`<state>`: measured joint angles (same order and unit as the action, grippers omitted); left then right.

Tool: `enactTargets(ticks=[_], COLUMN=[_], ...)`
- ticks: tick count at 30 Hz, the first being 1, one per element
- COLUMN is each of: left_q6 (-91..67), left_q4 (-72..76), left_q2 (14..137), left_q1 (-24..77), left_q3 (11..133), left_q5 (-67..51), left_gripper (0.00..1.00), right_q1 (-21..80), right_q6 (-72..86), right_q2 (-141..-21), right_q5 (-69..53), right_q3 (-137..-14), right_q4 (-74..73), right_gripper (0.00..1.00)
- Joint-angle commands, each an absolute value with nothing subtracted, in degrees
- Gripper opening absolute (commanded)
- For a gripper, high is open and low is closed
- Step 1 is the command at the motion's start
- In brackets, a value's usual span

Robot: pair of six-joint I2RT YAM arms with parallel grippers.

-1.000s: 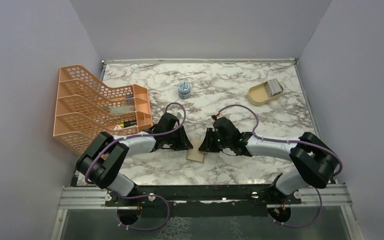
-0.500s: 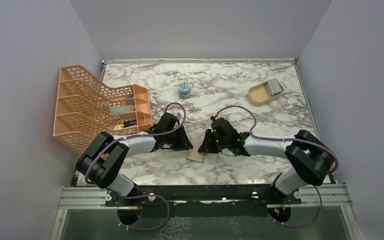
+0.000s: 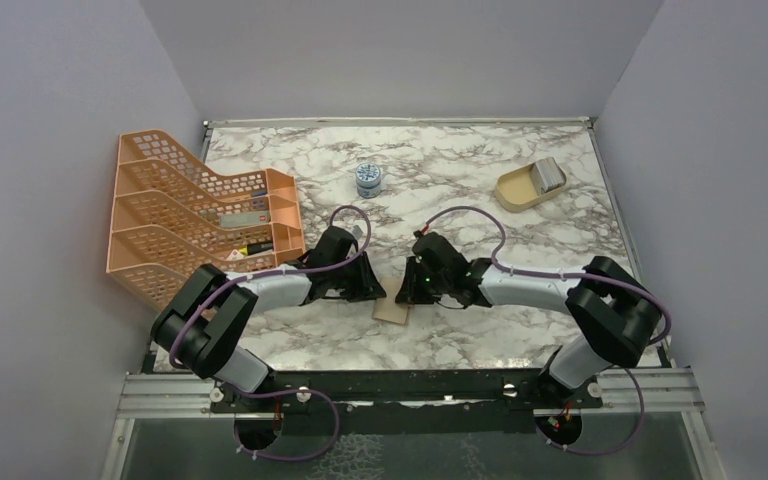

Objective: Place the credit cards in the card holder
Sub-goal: Close the card holder at the center of the board.

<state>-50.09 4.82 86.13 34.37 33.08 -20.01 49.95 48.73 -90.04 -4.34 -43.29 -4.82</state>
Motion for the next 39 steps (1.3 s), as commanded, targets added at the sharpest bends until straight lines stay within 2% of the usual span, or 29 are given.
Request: enactTargets(ticks=[1,21,30,34,39], left_q6=[-50.25,-51.31,-51.68,-51.24,-49.51], left_q4=[3.94,5.89,6.42,3.45,-3.71], left_q2=[85.97,85.09,83.53,81.37,77.86], left_q1=[35.64,35.69,35.71,35.66,35.26], left_q3=[31.23,30.51,29.94,31.44,35.59], left_q5=[-19.66,-20.98,-21.25,-18.99,-14.59], left_gripper=[0.26,0.25,0.25,0.33,0.47], right_q1=[50.53,53.0,53.0,53.0,53.0], right_q6=[46.02,41.97,40.29,40.8,43.2], right_q2=[-92.3,-104.67,-105.67,-101.16,-92.76], right_q5=[3.64,9.37,8.33,7.12,6.01], right_q3=[-45.42,-56.03,-57.48,-57.78,-55.25], right_q4=[-11.29,-28.01,-28.41,-26.35,-22.38], right_gripper=[0.13,0.11,0.11,0.13,0.21])
